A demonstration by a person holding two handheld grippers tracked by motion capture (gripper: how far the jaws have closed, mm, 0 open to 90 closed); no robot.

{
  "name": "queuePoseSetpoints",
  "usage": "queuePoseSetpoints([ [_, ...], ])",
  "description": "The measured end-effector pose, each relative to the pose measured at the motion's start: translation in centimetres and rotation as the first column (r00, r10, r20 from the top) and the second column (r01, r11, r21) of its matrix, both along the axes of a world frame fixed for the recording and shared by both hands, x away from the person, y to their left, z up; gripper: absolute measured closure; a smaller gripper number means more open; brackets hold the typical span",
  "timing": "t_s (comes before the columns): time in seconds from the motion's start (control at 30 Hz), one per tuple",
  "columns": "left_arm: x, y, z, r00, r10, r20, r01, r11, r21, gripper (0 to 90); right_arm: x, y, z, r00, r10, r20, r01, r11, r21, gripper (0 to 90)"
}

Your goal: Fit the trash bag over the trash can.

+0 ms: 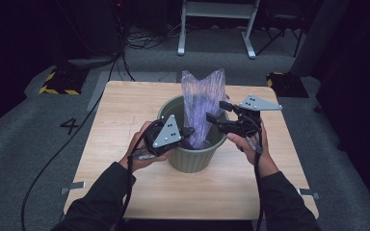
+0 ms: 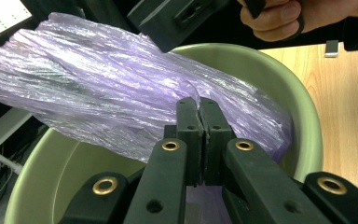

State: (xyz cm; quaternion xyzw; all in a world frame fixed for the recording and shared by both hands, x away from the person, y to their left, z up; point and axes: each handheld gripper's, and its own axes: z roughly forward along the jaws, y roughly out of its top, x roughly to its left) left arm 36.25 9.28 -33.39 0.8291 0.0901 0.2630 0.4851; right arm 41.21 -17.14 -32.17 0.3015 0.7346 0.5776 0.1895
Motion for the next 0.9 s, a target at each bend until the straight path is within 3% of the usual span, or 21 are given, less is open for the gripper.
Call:
queuePoseSetpoints([
  [0.07,0.0,0.1,0.0,1.0000,0.000,-0.002,0.000,1.0000,-0.006,88.1,0.1,0.1,0.0,1.0000,0.008,0.001,-0.008,1.0000,0.003,56.3],
  [0.13,0.0,0.2,0.0,1.0000,0.004,-0.003,-0.004,0.9999,-0.011,88.0,0.1,0.3,0.0,0.9998,0.022,0.004,-0.022,0.9997,-0.008,67.4],
  [0.2,0.1,0.3,0.0,0.9999,0.007,-0.009,-0.007,0.9999,-0.014,87.7,-0.1,0.3,0.0,0.9993,0.017,0.035,-0.017,0.9997,-0.016,78.2],
  [0.37,0.1,0.5,-0.1,0.9998,0.017,-0.009,-0.017,0.9996,-0.022,87.4,-0.8,0.3,0.4,0.9950,0.054,0.084,-0.054,0.9985,-0.011,89.2],
  [0.43,0.0,0.6,-0.2,0.9999,0.013,-0.009,-0.013,0.9996,-0.025,87.4,-1.0,0.4,0.5,0.9946,0.049,0.092,-0.047,0.9985,-0.027,86.5],
  [0.47,0.0,0.6,-0.2,0.9999,0.012,-0.008,-0.012,0.9997,-0.022,87.4,-1.0,0.5,0.4,0.9951,0.036,0.092,-0.032,0.9987,-0.040,79.7],
  [0.53,0.1,0.5,-0.3,0.9999,0.011,-0.012,-0.011,0.9998,-0.014,87.4,-0.7,0.6,0.3,0.9968,0.012,0.080,-0.008,0.9989,-0.045,55.6],
  [0.6,0.1,0.4,-0.4,0.9998,0.009,-0.018,-0.009,0.9998,-0.017,87.4,-0.3,1.0,0.2,0.9974,-0.039,0.060,0.043,0.9964,-0.073,37.2],
  [0.7,0.0,0.2,-0.5,0.9999,0.000,-0.016,0.000,1.0000,-0.008,87.4,0.2,1.4,-0.2,0.9940,-0.097,0.051,0.102,0.9879,-0.117,25.5],
  [0.8,0.1,0.1,-0.6,0.9998,0.000,-0.019,0.000,1.0000,-0.008,87.4,0.8,1.6,-0.6,0.9945,-0.105,0.010,0.105,0.9847,-0.139,28.3],
  [0.87,0.1,0.1,-0.6,0.9998,-0.001,-0.020,0.001,1.0000,-0.010,87.4,0.9,1.7,-0.7,0.9962,-0.087,0.009,0.087,0.9839,-0.156,52.1],
  [0.9,0.1,0.1,-0.7,0.9998,0.000,-0.020,0.000,1.0000,-0.010,87.4,0.8,1.8,-0.8,0.9981,-0.061,0.009,0.062,0.9846,-0.164,58.7],
])
